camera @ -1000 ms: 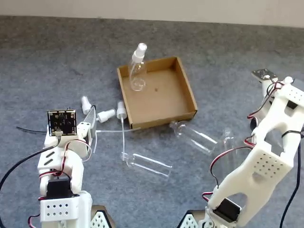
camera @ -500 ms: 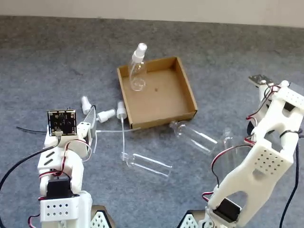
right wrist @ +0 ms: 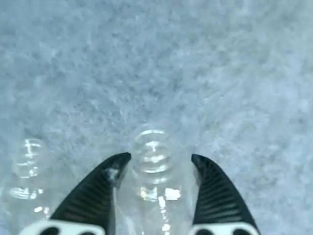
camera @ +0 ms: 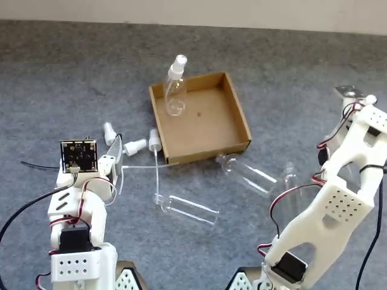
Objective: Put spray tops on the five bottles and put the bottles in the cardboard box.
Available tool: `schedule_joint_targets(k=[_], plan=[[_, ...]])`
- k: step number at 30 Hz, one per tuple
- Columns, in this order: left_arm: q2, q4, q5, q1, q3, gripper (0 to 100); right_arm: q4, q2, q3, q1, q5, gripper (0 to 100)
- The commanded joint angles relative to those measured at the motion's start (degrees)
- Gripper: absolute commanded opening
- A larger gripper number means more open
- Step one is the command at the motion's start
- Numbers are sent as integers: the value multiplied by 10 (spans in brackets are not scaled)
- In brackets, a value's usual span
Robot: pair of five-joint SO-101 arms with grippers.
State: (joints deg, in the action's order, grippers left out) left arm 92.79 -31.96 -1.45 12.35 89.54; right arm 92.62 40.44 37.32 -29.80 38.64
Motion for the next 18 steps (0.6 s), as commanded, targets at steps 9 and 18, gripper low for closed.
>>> schedule_joint_targets(k=[9, 18], plan=[[1, 7, -5, -1, -7, 221, 86, -27, 191, 17, -132, 4], [0, -91, -72, -39, -70, 221, 87, -176, 196, 124, -279, 4]])
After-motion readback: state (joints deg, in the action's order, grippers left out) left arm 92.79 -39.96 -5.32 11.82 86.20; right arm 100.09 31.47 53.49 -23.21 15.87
